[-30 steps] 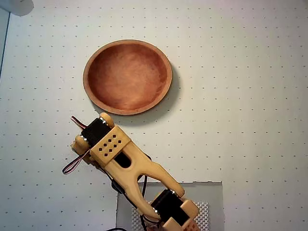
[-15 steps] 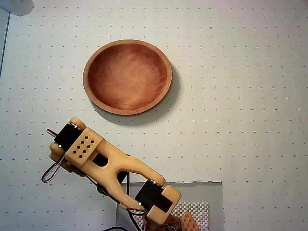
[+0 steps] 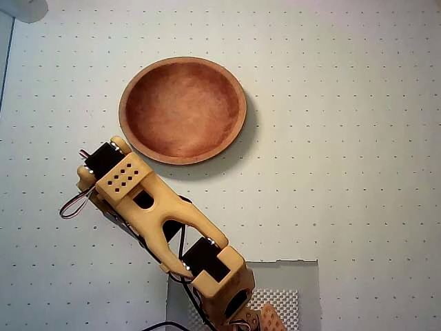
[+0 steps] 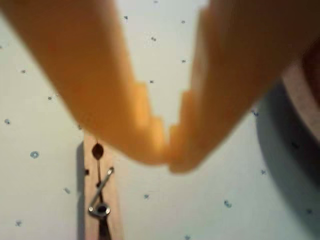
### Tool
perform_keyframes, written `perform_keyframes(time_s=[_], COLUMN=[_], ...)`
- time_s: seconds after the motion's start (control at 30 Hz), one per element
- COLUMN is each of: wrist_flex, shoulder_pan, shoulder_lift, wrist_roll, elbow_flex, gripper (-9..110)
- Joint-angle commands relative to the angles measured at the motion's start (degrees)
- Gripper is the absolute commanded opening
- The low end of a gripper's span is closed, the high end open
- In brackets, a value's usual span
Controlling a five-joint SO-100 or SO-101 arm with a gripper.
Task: Grasp a clothespin and put it in the bowl.
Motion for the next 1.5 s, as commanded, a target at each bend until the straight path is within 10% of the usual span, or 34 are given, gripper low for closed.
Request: perform_keyframes(time_s=[0.0,1.47], wrist_flex=[1.85,1.93], shoulder_pan=[0.18,-9.14], shoulder_lift=[-1.23,-33.93], wrist_roll=[-1.23,2.99], elbow_flex=[-6.5,-32.7], gripper=[-3,-3])
